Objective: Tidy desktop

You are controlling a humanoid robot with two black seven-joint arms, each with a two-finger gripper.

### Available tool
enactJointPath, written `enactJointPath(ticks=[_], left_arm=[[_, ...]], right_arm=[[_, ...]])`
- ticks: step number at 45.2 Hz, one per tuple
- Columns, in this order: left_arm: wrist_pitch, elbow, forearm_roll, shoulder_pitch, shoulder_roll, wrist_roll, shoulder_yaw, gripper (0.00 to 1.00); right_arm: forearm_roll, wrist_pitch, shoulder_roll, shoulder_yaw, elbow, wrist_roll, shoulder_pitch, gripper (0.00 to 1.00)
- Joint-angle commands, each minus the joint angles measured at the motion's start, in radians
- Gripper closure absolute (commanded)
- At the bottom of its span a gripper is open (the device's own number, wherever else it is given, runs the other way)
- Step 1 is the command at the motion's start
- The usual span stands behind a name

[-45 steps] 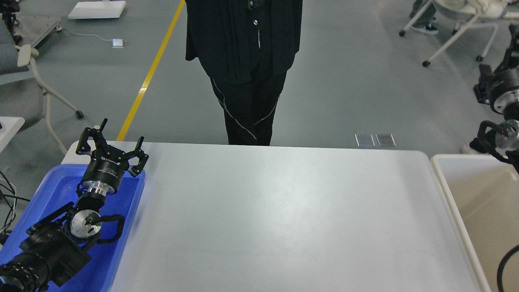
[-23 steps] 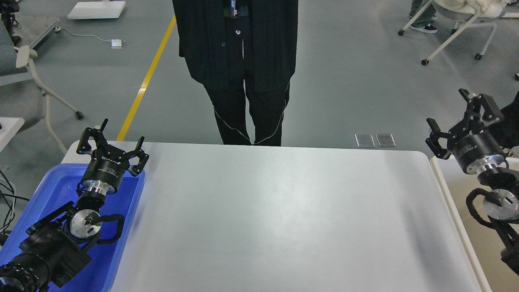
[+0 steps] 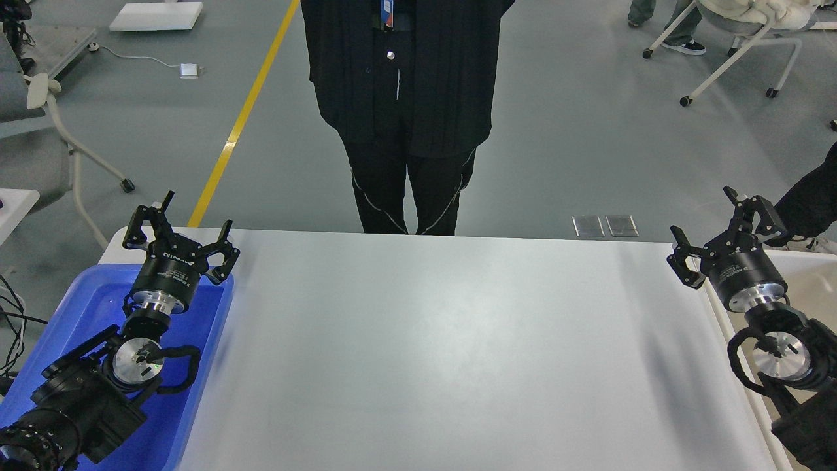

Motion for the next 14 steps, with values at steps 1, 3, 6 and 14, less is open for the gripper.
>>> enactJointPath(ticks=[1,3,6,14], left_arm=[[0.000,0.000,-0.001,0.000,0.000,0.000,0.000,0.00],[0.000,0.000,-0.001,0.000,0.000,0.000,0.000,0.00],[0.000,0.000,-0.001,0.000,0.000,0.000,0.000,0.00],[0.000,0.000,-0.001,0.000,0.000,0.000,0.000,0.00]], right_arm=[[0.016,0.004,0.087,0.028,-0.142,0.002,0.123,0.00],[0.016,0.004,0.097,0.021,-0.141,0.002,0.126,0.00],[0.016,0.006,0.104,0.012,-0.141,0.002,0.132,0.00],[0.016,0.011,0.106,0.006,-0.141,0.002,0.144,0.00]])
